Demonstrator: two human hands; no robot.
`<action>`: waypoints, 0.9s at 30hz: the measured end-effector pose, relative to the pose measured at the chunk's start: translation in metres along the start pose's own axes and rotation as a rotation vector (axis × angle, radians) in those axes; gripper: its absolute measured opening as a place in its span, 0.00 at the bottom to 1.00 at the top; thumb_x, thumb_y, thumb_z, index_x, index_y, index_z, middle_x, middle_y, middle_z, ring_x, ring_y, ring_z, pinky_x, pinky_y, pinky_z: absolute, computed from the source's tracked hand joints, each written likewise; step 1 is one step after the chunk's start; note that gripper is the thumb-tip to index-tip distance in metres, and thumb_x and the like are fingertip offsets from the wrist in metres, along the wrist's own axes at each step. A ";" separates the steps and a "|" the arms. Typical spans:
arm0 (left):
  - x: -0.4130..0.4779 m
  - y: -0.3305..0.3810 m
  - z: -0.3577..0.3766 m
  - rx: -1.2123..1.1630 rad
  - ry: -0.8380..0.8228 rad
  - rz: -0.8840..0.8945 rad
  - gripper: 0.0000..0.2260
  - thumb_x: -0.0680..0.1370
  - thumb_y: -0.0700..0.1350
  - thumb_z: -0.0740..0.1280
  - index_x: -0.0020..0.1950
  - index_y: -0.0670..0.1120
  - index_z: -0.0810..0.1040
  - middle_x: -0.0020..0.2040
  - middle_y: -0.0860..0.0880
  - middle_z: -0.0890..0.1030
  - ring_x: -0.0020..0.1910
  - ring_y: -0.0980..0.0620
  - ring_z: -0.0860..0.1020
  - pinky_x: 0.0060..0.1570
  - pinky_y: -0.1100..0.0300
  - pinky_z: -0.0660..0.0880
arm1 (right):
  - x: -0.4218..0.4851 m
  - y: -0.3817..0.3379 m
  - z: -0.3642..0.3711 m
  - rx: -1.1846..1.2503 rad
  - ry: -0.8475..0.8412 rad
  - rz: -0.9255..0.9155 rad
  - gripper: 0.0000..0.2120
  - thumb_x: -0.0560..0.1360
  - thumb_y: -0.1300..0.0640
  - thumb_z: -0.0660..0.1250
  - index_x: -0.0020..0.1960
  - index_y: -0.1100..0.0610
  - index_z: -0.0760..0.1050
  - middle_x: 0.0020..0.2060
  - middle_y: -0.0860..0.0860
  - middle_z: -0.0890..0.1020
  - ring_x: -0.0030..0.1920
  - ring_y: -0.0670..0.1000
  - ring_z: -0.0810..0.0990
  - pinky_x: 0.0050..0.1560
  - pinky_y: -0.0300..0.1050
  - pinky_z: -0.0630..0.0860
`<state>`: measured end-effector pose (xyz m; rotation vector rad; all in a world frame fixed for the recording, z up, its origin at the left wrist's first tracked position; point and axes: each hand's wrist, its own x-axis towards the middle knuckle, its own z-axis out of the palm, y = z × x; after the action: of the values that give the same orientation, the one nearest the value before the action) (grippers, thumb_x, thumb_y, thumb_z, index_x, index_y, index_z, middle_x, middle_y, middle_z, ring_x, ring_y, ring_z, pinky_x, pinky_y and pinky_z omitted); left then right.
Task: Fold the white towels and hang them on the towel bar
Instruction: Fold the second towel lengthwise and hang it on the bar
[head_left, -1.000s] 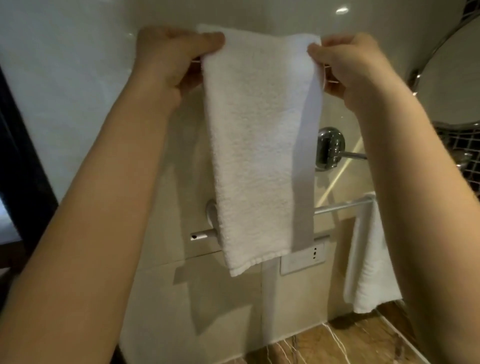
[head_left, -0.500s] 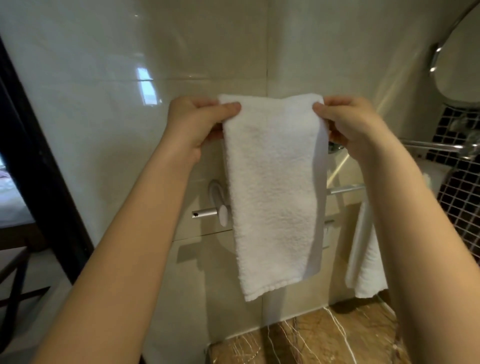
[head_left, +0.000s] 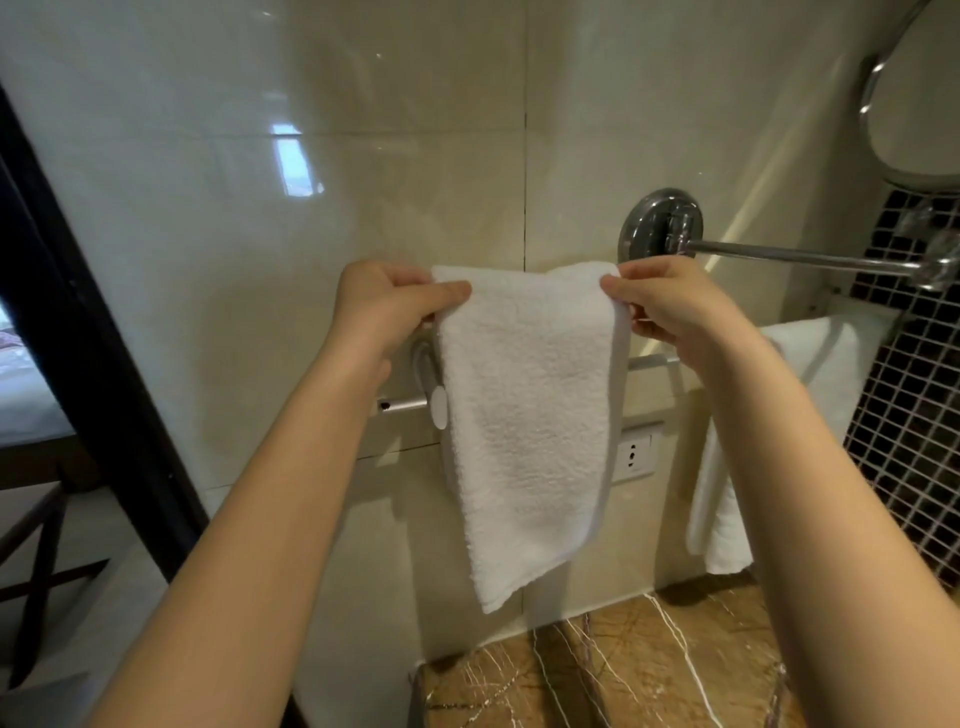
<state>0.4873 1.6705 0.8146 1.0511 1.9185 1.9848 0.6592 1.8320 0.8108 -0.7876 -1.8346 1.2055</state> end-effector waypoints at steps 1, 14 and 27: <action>0.000 -0.003 -0.001 0.035 0.010 0.003 0.12 0.67 0.41 0.78 0.45 0.38 0.80 0.36 0.49 0.79 0.29 0.59 0.76 0.27 0.72 0.70 | -0.001 0.003 0.001 -0.008 -0.002 0.004 0.10 0.77 0.59 0.67 0.52 0.66 0.79 0.38 0.56 0.74 0.32 0.47 0.69 0.33 0.35 0.69; -0.013 -0.025 -0.002 0.455 0.069 0.007 0.13 0.63 0.53 0.79 0.31 0.49 0.77 0.31 0.53 0.78 0.34 0.50 0.78 0.40 0.57 0.78 | -0.001 0.031 0.006 -0.225 0.076 -0.006 0.09 0.73 0.59 0.71 0.46 0.66 0.79 0.34 0.52 0.77 0.33 0.48 0.74 0.35 0.39 0.71; -0.035 -0.039 0.000 0.713 0.140 0.249 0.13 0.63 0.57 0.77 0.32 0.52 0.75 0.35 0.56 0.79 0.46 0.48 0.78 0.51 0.50 0.74 | -0.009 0.058 0.011 -0.509 0.193 -0.115 0.06 0.71 0.50 0.71 0.42 0.53 0.82 0.37 0.51 0.80 0.43 0.52 0.78 0.46 0.46 0.73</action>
<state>0.4997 1.6556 0.7657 1.3838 2.7947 1.5146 0.6585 1.8406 0.7522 -1.0174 -2.0136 0.5660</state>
